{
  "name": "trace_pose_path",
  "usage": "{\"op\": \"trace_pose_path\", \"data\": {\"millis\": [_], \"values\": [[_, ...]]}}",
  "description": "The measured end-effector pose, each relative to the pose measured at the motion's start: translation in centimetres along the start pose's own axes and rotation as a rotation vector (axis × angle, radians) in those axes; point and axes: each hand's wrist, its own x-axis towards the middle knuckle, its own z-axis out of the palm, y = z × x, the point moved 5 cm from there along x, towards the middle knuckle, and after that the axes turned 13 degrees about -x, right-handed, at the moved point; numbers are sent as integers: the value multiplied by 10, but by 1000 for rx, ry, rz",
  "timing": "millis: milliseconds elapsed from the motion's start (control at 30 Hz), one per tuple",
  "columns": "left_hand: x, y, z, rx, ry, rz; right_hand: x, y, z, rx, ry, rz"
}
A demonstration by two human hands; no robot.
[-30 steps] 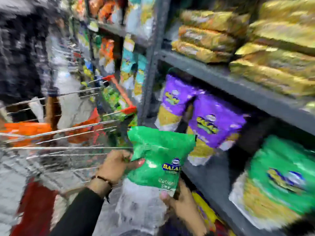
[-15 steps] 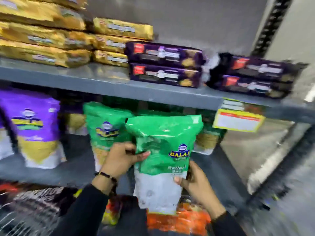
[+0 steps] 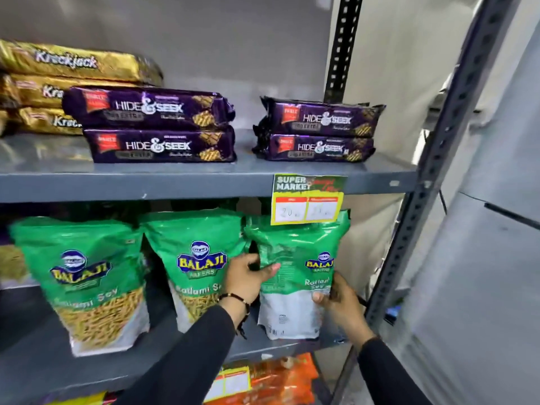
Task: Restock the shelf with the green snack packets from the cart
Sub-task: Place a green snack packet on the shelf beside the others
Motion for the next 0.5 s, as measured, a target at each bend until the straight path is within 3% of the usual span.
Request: {"op": "trace_pose_path", "data": {"millis": [133, 267, 367, 500], "values": [[-2, -5, 9, -91, -13, -109, 2, 8, 2, -27, 73, 36], [-9, -2, 12, -44, -24, -97, -36, 13, 14, -199, 433, 40], [-7, -5, 8, 133, 71, 0, -66, -3, 59, -198, 303, -93], [-18, 5, 14, 363, 175, 160, -69, -8, 83, -142, 210, -96]]}}
